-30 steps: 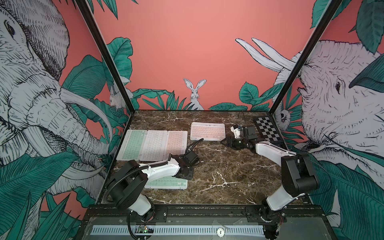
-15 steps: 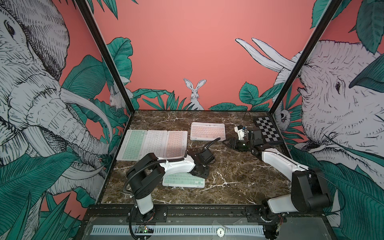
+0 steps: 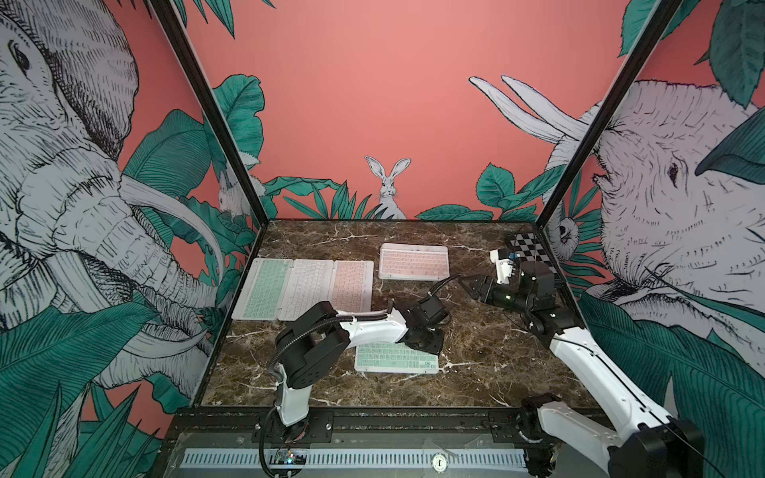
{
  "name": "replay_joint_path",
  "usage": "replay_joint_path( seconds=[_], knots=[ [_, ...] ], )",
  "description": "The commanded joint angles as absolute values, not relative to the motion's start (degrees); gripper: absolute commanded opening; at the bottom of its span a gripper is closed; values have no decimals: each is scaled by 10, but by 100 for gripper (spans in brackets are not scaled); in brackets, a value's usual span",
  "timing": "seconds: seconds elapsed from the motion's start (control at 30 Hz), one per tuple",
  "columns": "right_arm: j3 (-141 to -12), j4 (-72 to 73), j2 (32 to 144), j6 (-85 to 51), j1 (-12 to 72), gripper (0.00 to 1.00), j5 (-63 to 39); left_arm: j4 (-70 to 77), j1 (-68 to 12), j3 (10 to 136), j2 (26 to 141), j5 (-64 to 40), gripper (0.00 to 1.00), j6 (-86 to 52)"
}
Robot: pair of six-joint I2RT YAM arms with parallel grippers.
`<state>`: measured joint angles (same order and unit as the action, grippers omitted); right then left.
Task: Stack the numeric keypads
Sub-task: Move the numeric keypad to the center of the board.
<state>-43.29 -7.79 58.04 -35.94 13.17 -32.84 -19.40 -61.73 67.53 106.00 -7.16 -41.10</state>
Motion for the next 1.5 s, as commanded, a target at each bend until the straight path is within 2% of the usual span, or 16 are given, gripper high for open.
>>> replay_joint_path(
  seconds=[0.0,0.13,0.3,0.43,0.7,1.03,1.47],
  knots=[
    [-418,-124,572,-337,134,60,-292,-207,-616,634,953,-4,52,-424],
    [-387,-143,568,-321,161,61,-246,-253,-579,552,848,25,52,-431],
    [-367,-186,578,-305,236,61,-160,-300,-490,426,711,17,55,-436],
    [-357,-213,593,-304,279,60,-130,-321,-446,365,655,21,57,-413],
    [-331,-204,609,-340,336,60,-109,-278,-422,342,723,-29,56,-375],
    [-323,-182,632,-353,353,60,-117,-251,-424,370,786,-59,54,-352],
    [-324,-205,678,-373,369,61,-114,-240,-469,398,830,-60,53,-351]
  ],
)
